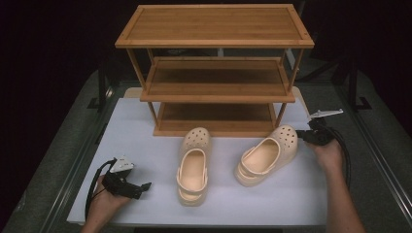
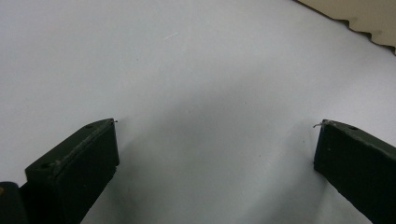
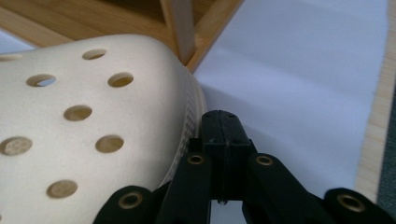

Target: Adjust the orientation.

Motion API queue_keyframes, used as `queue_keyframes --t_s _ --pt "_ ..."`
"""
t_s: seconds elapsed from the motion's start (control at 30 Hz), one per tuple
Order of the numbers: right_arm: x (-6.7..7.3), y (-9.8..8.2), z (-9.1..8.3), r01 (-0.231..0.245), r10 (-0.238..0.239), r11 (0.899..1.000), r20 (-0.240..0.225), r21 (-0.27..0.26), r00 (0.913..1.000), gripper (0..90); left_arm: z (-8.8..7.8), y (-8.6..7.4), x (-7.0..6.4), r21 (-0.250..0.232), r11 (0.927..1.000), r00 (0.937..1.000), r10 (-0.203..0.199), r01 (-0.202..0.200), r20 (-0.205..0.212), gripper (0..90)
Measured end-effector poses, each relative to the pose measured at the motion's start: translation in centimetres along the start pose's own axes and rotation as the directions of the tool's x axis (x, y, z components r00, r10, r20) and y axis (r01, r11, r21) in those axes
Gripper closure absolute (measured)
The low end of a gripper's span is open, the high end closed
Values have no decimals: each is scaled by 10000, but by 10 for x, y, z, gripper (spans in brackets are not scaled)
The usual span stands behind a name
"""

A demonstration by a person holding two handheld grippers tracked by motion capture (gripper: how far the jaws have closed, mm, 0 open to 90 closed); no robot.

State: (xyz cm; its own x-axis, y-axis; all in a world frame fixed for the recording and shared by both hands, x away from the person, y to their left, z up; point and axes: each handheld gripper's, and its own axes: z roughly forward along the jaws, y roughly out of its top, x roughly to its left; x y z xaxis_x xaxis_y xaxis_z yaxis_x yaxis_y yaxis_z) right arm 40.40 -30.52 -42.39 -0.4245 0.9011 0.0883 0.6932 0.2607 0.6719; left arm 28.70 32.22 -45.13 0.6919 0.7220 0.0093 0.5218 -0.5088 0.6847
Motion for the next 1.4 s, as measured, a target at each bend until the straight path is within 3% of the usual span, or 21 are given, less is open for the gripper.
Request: queue_keyframes --t_s 0.63,0.67,0.87,1.13,1.23,1.27,1.4 --pt "37 6 8 753 -735 9970 -903 174 9932 899 0 0 0 -41 10000 10000 0 0 -8 0" --pt "44 7 12 959 -935 9952 -1041 186 9902 899 0 0 0 -45 10000 10000 2 -3 -10 0" --pt "57 9 19 1155 -1116 9932 -1541 165 9817 899 0 0 0 -42 10000 10000 2 -2 -7 0" --pt "85 15 34 1464 -1409 9892 -2402 50 9604 899 0 0 0 -42 10000 10000 3 -3 -6 0" --pt "91 17 36 1660 -1600 9861 -2481 32 9554 899 0 0 0 -42 10000 10000 0 0 -5 0" --pt "97 18 38 1791 -1738 9838 -2620 -39 9493 899 0 0 0 -27 10000 10000 6 -6 2 0" --pt "104 18 39 1944 -1884 9809 -2560 -18 9481 899 0 0 0 -46 10000 10000 4 -4 -10 0"
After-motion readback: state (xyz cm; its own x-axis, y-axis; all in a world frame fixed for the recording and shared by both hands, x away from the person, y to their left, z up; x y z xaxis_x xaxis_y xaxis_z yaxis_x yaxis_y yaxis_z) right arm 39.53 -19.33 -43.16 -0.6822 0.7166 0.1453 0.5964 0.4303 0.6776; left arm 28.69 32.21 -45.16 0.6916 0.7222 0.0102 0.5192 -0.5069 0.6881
